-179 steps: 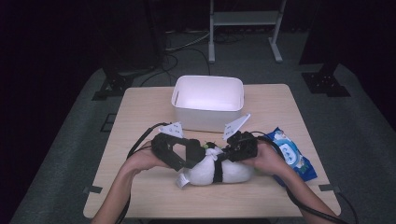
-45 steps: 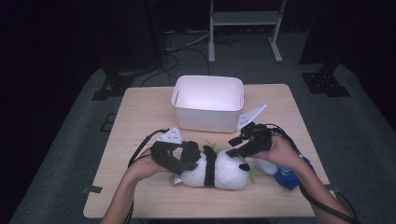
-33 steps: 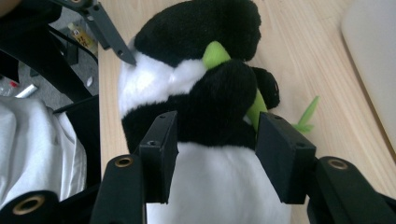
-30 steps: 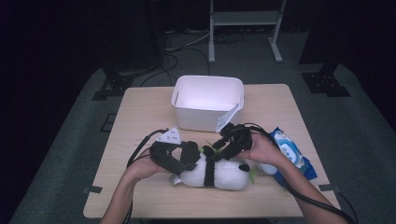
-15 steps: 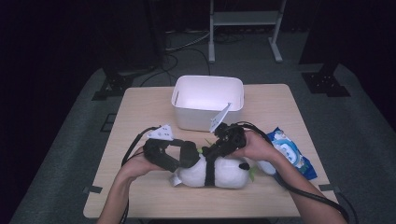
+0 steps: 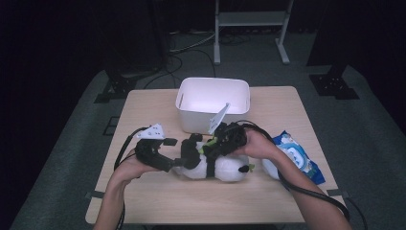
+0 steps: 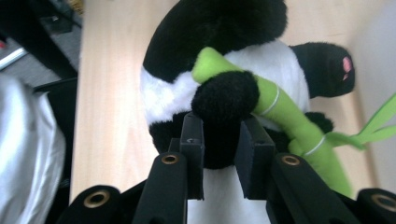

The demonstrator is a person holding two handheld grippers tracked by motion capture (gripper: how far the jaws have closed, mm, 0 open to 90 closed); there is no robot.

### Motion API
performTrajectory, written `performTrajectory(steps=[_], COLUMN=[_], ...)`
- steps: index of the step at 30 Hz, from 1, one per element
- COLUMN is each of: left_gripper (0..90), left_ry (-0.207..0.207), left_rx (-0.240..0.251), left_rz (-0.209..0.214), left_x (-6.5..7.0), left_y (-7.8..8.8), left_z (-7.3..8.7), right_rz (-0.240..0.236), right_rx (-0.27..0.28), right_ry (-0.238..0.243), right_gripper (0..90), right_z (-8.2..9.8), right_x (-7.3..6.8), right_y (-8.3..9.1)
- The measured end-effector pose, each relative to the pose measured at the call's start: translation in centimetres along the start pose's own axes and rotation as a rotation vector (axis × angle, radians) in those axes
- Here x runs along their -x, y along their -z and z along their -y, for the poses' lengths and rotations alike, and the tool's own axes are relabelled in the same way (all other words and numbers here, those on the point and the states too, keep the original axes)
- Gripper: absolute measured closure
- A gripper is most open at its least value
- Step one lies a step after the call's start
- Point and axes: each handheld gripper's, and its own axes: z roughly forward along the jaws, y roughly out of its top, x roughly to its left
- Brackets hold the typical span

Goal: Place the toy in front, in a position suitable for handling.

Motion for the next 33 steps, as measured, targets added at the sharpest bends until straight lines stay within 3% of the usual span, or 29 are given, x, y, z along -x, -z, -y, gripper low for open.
performTrajectory(steps=[3,10,14,18,22,26,33], left_gripper=[15.3,15.3,15.3,15.3,15.3,15.3,15.3], left_ry=[0.001,-0.003,-0.001,0.002,0.003,0.008,0.024], left_rx=[-0.001,-0.005,-0.01,-0.01,-0.015,-0.022,-0.028], left_rz=[-0.002,0.007,0.007,0.006,0.004,-0.006,-0.022], left_x=[0.0,0.2,0.1,0.1,0.0,-0.2,-0.6], left_y=[0.2,0.0,-0.1,0.0,0.0,0.0,0.0], left_z=[0.1,0.0,0.0,0.1,0.1,0.3,0.6], right_rz=[-0.008,-0.093,-0.083,-0.035,0.008,-0.014,-0.043], right_rx=[0.006,0.007,0.037,0.075,0.073,0.016,0.047], right_ry=[0.007,-0.008,-0.018,-0.036,-0.046,-0.025,-0.024], right_gripper=[69.9,54.7,54.7,58.3,60.9,63.4,68.1], right_z=[0.1,1.1,1.3,1.3,1.4,1.9,2.5], right_x=[-0.9,-2.1,-1.8,-1.2,-0.8,-1.2,-1.8], right_y=[-0.6,-0.8,-0.2,0.7,0.5,-1.3,-1.6])
